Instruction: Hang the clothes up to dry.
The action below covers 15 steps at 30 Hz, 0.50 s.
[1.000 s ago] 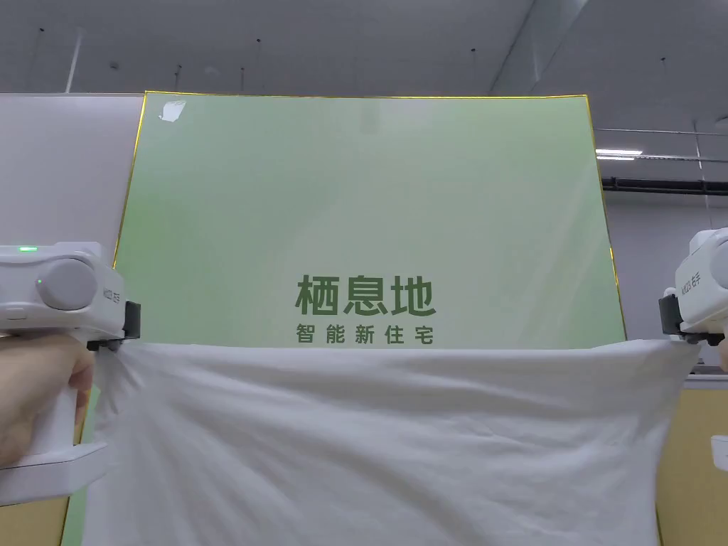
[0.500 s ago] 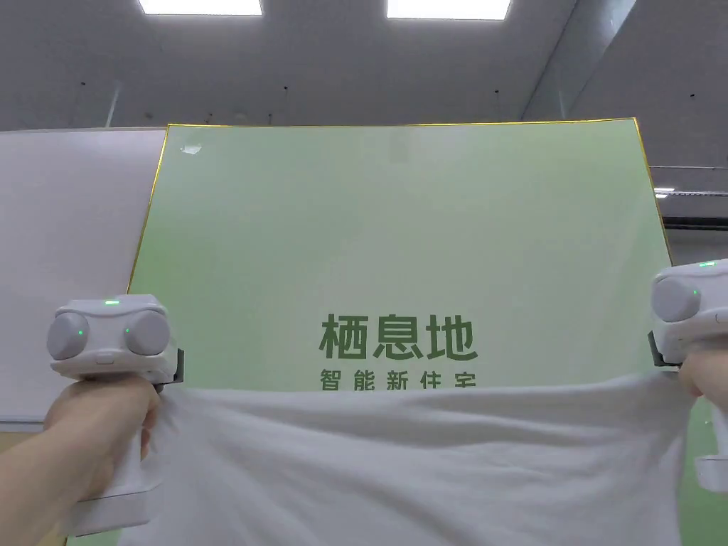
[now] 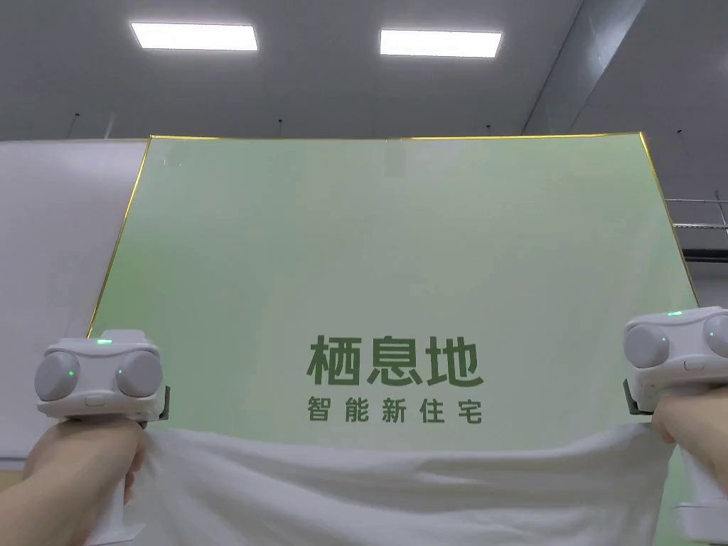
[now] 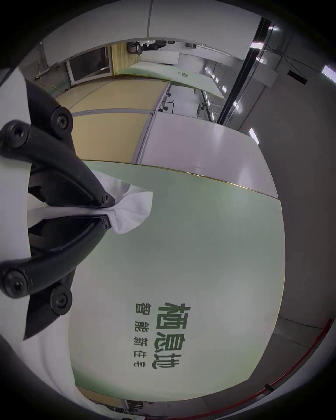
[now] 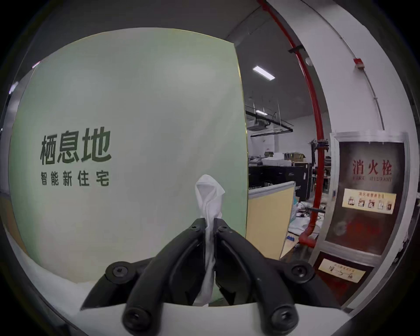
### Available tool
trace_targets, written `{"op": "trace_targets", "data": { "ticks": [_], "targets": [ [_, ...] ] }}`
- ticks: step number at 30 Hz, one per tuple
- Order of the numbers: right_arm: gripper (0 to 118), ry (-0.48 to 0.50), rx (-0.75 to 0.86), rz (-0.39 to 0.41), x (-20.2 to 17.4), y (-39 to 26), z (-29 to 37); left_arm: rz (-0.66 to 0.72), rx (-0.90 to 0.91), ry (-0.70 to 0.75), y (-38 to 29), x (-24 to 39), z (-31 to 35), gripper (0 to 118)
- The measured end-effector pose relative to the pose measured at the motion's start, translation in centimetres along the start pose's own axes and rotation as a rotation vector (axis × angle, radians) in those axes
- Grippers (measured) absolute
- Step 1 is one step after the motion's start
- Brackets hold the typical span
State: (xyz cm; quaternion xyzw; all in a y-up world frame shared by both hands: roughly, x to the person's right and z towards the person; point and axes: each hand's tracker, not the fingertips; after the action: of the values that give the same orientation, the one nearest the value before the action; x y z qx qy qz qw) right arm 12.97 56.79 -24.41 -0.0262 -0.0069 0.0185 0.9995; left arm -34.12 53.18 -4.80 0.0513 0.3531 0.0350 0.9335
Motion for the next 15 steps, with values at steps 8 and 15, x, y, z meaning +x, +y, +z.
{"op": "trace_targets", "data": {
  "ticks": [8, 15],
  "targets": [
    [5, 0.006, -0.036, 0.039, -0.7, -5.3, 1.4, -0.008, -0.058, -0.001, -4.8, -1.0, 0.5, 1],
    [5, 0.06, -0.17, 0.089, -1.2, -13.2, -0.2, -0.09, -0.148, 0.006, -15.2, -1.7, 2.8, 1]
  ]
}}
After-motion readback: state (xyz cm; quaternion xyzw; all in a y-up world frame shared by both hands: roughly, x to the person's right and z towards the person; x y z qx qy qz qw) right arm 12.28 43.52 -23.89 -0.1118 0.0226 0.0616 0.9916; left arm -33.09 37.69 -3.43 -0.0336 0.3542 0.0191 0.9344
